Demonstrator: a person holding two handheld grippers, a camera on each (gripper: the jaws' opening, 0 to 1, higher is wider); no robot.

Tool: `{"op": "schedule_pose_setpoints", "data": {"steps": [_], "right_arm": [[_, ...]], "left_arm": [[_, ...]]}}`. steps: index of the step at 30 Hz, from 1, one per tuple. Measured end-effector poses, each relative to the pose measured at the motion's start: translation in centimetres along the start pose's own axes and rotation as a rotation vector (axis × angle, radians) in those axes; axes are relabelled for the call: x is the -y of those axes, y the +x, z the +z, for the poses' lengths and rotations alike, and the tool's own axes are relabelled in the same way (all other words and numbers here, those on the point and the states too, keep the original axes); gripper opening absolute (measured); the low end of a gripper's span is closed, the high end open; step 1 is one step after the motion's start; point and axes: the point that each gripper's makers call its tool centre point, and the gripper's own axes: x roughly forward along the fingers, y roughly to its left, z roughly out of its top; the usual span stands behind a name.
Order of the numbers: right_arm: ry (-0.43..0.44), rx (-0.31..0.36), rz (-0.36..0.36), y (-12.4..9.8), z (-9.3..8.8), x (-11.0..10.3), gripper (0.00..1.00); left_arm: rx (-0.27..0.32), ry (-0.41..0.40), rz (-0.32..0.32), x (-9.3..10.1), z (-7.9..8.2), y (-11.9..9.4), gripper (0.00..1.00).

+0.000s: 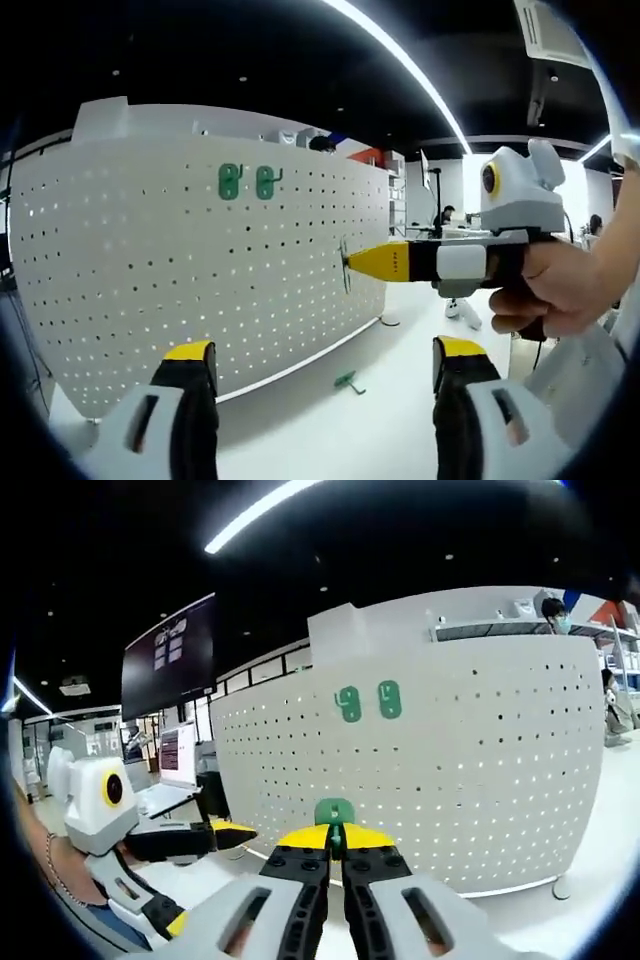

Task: Insert the hook assembly into the mounting plate slot until the hook locks in place.

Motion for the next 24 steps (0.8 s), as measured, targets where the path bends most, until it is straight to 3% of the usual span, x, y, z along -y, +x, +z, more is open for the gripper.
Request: {"op": "schedule_pose_setpoints", "data": {"steps": [7,24], "right_arm": [[0.003,0.044,-0.053,1.1,2.2,2.4,0.01],[-0.044,0.114,-0.113,3.3,6.1,6.0,0.01]], "left_arm": [[-0.010,-0.005,0.008,-0.3,-0.4,-0.3,0.91],[-0.004,-0.025,0.026,-0.8,-0.8,-1.4,0.88]]}}
